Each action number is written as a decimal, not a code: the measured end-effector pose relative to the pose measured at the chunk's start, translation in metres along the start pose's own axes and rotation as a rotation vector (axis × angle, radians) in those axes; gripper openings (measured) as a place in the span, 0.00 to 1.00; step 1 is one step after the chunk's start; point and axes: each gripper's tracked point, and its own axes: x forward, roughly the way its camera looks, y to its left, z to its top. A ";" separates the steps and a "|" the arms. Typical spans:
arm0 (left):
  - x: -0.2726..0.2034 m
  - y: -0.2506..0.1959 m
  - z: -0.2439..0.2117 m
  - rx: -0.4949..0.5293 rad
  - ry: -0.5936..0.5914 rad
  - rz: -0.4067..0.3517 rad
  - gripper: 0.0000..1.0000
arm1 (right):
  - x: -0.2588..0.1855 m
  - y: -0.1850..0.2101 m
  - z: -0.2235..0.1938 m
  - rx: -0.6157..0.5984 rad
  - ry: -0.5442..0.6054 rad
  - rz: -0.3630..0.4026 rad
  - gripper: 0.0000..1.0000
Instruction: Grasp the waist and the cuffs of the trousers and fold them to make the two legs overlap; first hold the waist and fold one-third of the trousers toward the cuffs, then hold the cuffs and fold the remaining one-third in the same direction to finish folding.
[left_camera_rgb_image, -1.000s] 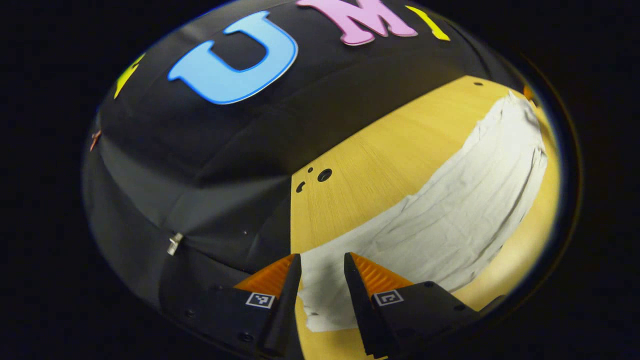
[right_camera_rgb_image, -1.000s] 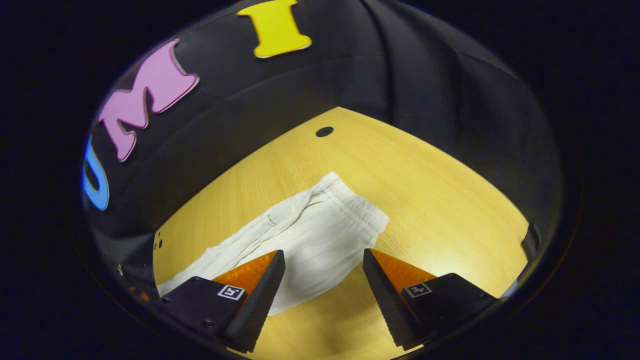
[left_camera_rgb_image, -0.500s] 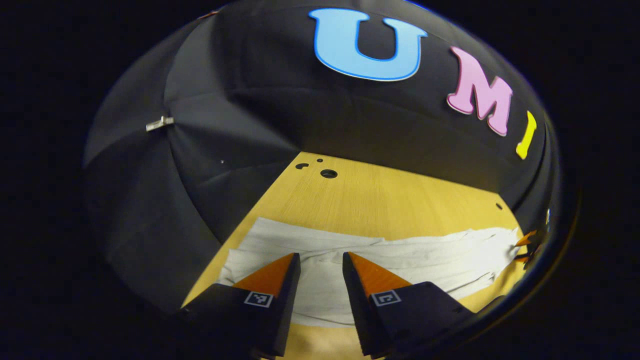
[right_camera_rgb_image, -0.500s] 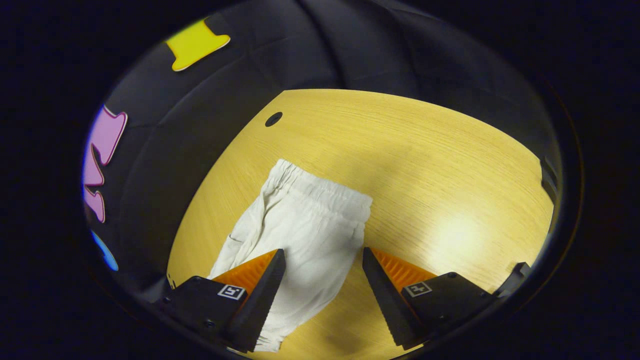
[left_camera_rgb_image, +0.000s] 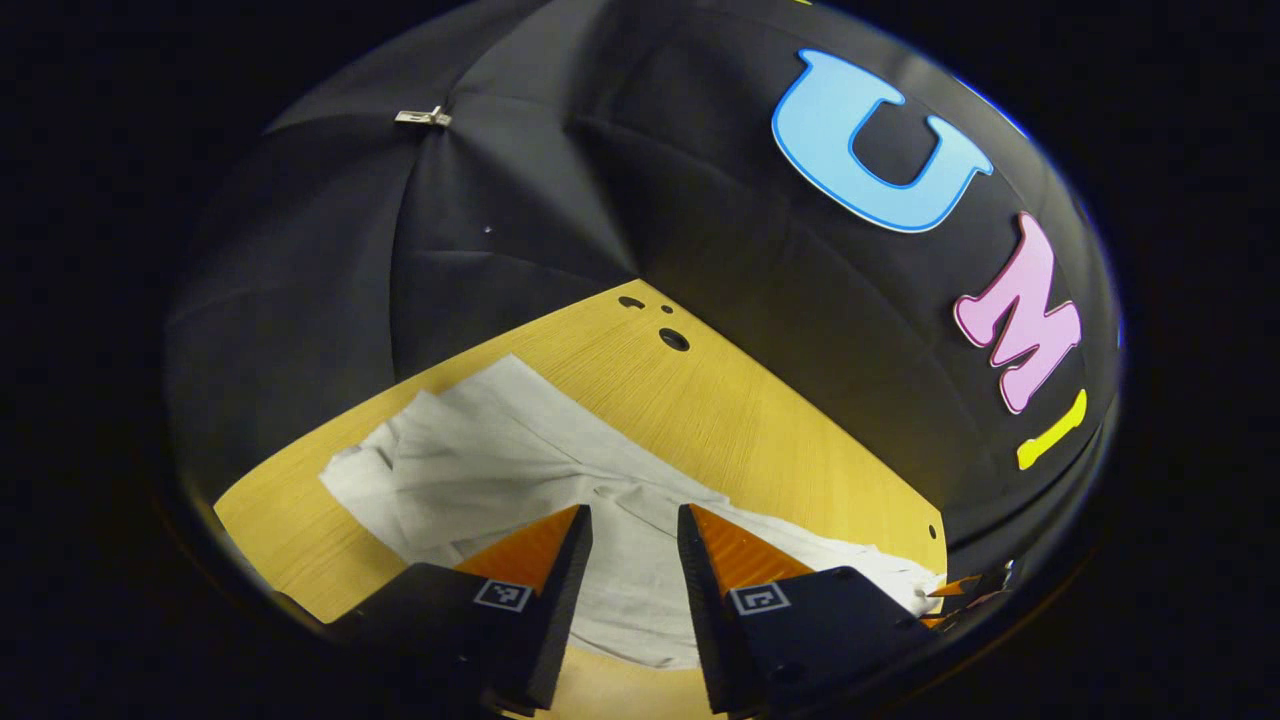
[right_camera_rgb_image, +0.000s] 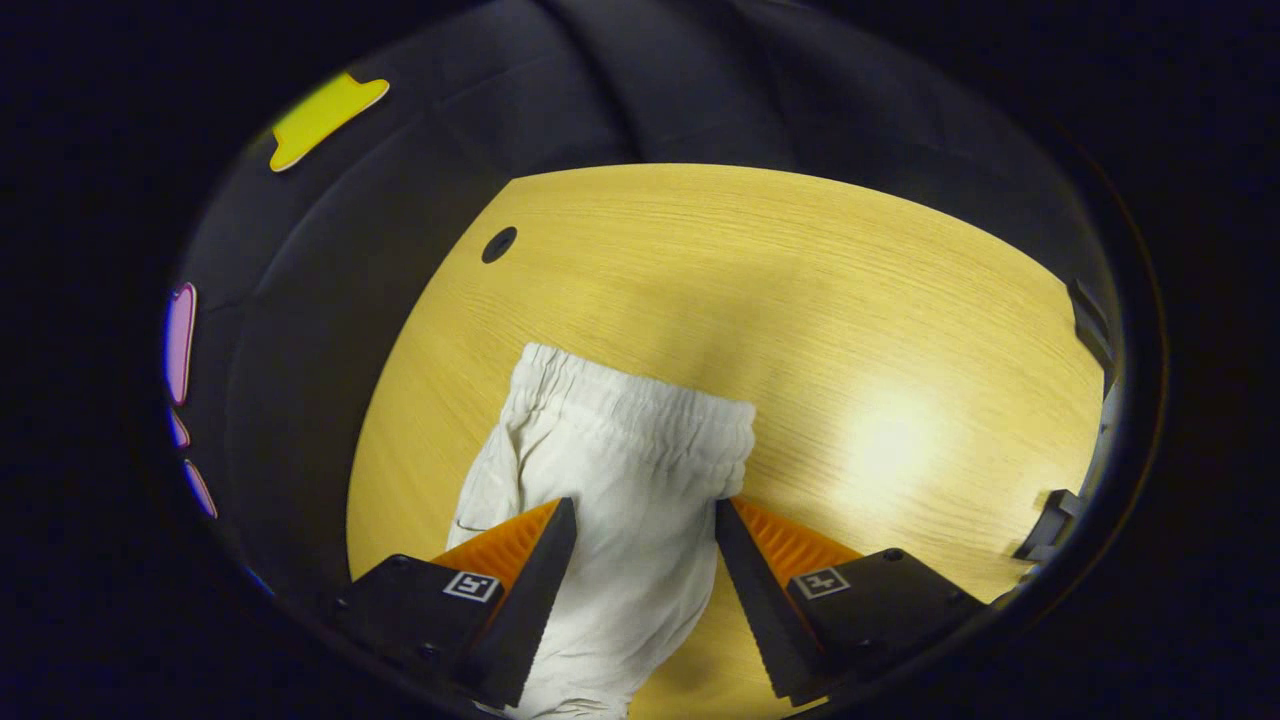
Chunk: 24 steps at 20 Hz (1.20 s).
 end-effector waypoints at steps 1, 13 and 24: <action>0.000 -0.002 -0.004 0.004 0.005 -0.004 0.57 | 0.002 -0.003 -0.001 -0.007 0.005 -0.045 0.88; -0.006 0.019 -0.038 -0.189 0.058 0.014 0.58 | 0.004 -0.002 -0.005 0.260 0.000 0.186 0.05; -0.008 0.065 -0.080 -0.271 0.154 0.192 0.59 | 0.007 0.004 -0.009 0.214 -0.015 0.181 0.05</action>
